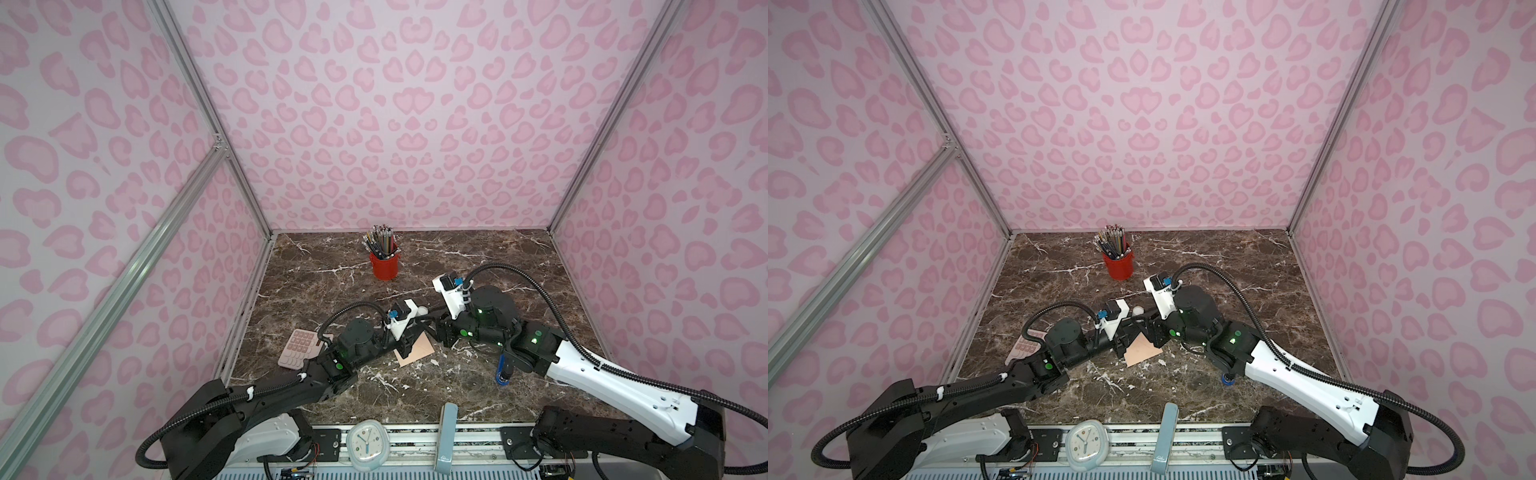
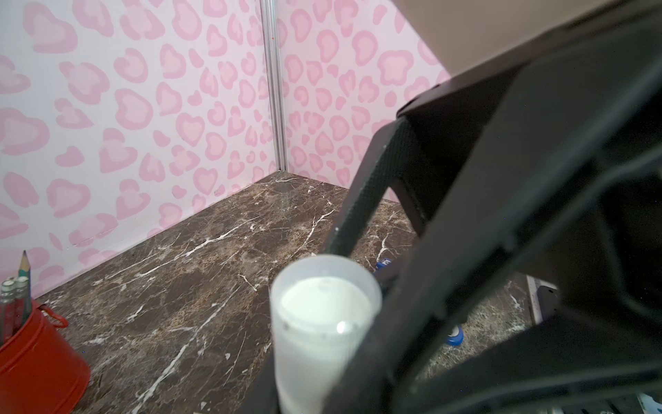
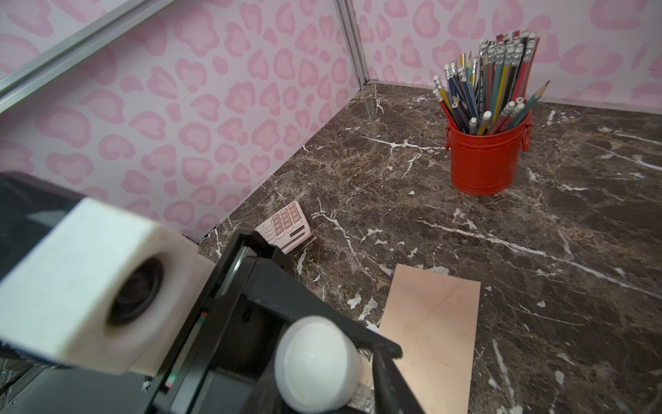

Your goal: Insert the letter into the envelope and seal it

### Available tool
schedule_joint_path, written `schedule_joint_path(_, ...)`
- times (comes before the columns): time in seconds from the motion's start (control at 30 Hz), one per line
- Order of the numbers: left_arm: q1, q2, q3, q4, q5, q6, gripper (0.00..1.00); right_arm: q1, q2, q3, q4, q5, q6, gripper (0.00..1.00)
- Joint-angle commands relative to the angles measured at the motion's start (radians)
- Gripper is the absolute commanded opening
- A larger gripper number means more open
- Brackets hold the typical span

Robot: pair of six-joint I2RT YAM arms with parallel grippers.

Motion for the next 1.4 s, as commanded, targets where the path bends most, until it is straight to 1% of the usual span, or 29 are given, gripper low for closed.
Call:
schedule_joint_path(0.0,-0.002,0.005,0.009,0.077,-0.008,0.016,0.04,-0.012,-0.002,0.017,-0.042,-0.011,-0.004,0.44)
schedule_joint_path(0.1,-0.003,0.008,0.009,0.078,-0.009,0.013,0.04,-0.024,-0.005,0.037,-0.052,-0.024,0.0,0.49)
schedule_joint_path(0.27,-0.005,0.014,0.001,0.079,-0.02,0.011,0.04,-0.044,-0.009,0.07,-0.055,-0.067,0.029,0.54)
schedule_joint_path(0.47,-0.003,-0.001,-0.024,0.069,-0.06,-0.015,0.04,-0.083,-0.037,0.075,-0.068,-0.068,0.036,0.56)
schedule_joint_path(0.63,0.0,-0.05,-0.061,0.019,-0.12,-0.063,0.04,-0.109,-0.073,0.022,-0.066,-0.034,0.018,0.56)
schedule_joint_path(0.73,0.005,-0.103,-0.082,-0.062,-0.163,-0.088,0.04,-0.118,-0.102,-0.041,-0.019,-0.006,0.006,0.56)
schedule_joint_path(0.83,0.012,-0.156,-0.087,-0.2,-0.23,-0.126,0.04,-0.128,-0.133,-0.116,0.031,0.026,-0.006,0.55)
schedule_joint_path(0.97,0.037,-0.219,-0.08,-0.43,-0.328,-0.228,0.04,-0.154,-0.162,-0.199,0.078,0.054,-0.007,0.54)
schedule_joint_path(1.1,0.056,-0.277,-0.092,-0.634,-0.424,-0.328,0.04,-0.176,-0.163,-0.242,0.092,0.065,-0.006,0.54)
schedule_joint_path(1.2,0.073,-0.301,-0.1,-0.742,-0.456,-0.398,0.04,-0.179,-0.15,-0.252,0.096,0.072,-0.007,0.54)
schedule_joint_path(1.3,0.1,-0.293,-0.099,-0.825,-0.449,-0.46,0.04,-0.179,-0.139,-0.256,0.098,0.075,-0.006,0.54)
schedule_joint_path(1.37,0.132,-0.268,-0.091,-0.879,-0.421,-0.494,0.04,-0.179,-0.132,-0.26,0.101,0.072,-0.001,0.54)
